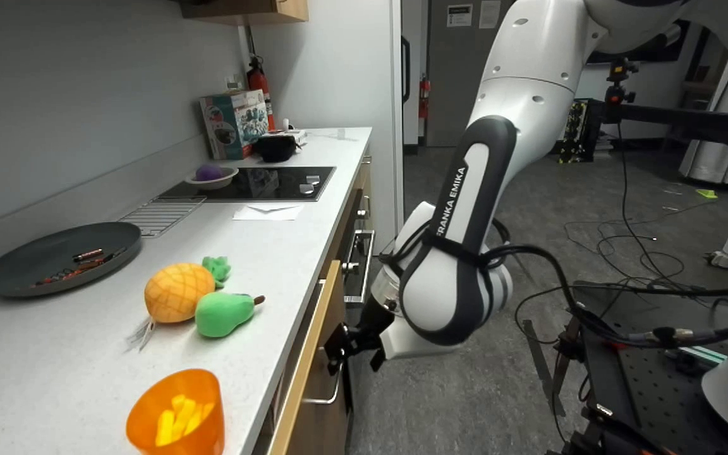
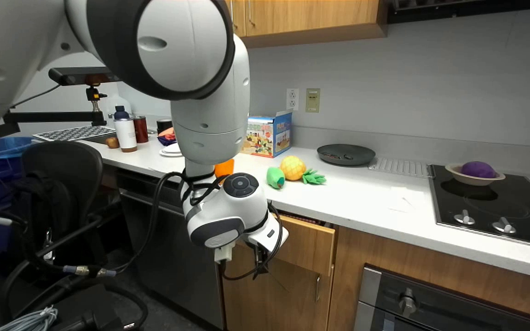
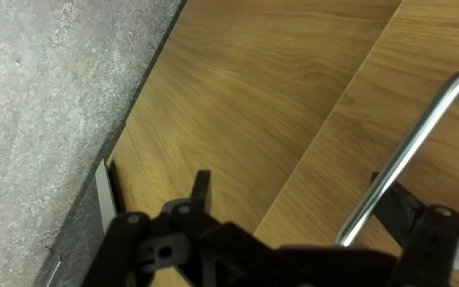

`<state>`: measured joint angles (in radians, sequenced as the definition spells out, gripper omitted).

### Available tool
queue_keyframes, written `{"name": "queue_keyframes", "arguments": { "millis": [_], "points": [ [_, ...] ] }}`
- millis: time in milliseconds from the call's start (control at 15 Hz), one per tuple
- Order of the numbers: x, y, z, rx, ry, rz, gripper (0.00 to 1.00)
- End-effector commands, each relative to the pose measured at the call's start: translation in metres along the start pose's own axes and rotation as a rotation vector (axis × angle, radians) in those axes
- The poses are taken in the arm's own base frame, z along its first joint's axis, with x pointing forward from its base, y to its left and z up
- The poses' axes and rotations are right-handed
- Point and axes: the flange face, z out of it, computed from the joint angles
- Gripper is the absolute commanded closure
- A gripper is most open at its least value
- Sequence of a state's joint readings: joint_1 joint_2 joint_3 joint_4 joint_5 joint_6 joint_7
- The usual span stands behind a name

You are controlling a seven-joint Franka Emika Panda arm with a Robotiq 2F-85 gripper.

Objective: Open the drawer

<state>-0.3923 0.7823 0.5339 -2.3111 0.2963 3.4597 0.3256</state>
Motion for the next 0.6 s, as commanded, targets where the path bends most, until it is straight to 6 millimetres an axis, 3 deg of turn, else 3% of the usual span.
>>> {"name": "queue_keyframes", "arguments": {
  "millis": [0, 200, 533],
  "points": [
    [-0.043, 0.025, -0.023, 0.010, -0.003, 0.055, 0.00],
    [-0.073, 0.048, -0.046, 0.016, 0.043, 0.105, 0.00],
    [-0.105, 0.075, -0.087, -0.044, 0.105, 0.161, 0.00]
  ]
}}
